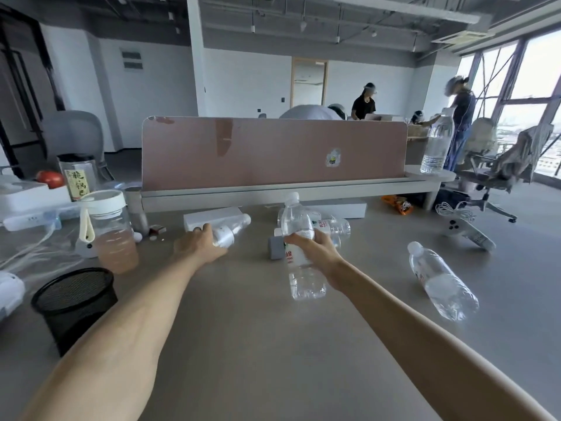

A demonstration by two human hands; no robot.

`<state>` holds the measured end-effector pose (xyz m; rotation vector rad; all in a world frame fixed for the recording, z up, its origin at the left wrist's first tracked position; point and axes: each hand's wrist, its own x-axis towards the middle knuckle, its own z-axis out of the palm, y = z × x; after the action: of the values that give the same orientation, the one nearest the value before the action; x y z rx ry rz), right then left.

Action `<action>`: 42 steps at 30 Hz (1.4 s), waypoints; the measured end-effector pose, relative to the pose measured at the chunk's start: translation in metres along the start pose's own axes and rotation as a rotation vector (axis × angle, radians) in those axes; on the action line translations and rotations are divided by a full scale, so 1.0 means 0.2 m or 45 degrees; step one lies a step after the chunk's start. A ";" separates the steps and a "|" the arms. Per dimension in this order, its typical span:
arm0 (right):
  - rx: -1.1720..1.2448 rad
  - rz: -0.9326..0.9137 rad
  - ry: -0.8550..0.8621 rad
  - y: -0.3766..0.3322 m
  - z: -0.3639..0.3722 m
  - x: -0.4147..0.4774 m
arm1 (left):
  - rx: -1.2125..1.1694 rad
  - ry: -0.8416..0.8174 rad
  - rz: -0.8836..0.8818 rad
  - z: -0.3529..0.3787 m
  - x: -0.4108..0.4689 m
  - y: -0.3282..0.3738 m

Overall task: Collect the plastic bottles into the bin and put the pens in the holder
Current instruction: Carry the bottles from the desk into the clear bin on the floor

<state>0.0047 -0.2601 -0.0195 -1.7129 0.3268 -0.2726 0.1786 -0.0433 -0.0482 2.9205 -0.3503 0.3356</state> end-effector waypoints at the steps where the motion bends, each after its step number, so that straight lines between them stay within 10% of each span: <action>1: 0.015 -0.010 -0.010 0.00 0.00 -0.02 | -0.115 0.036 -0.051 -0.02 -0.04 0.01; 7: 0.323 -0.056 0.095 0.03 -0.02 -0.19 | -1.277 -0.004 -0.260 -0.19 -0.37 0.21; 14: 0.475 -0.091 0.229 -0.01 -0.16 -0.51 | -1.713 -0.035 -0.029 -0.36 -0.81 0.61; 29: 0.504 -0.124 0.843 0.39 -1.14 -1.67 | -1.898 -0.851 0.524 -0.27 -1.81 1.62; 42: 0.979 0.308 1.419 1.38 -1.45 -2.53 | -1.721 -1.705 0.203 0.62 -2.84 2.01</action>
<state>-0.5870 -0.3828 -0.2418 -0.6165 1.0674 -1.0208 -0.4353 -0.3334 -0.2444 1.3574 -0.5976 -1.3259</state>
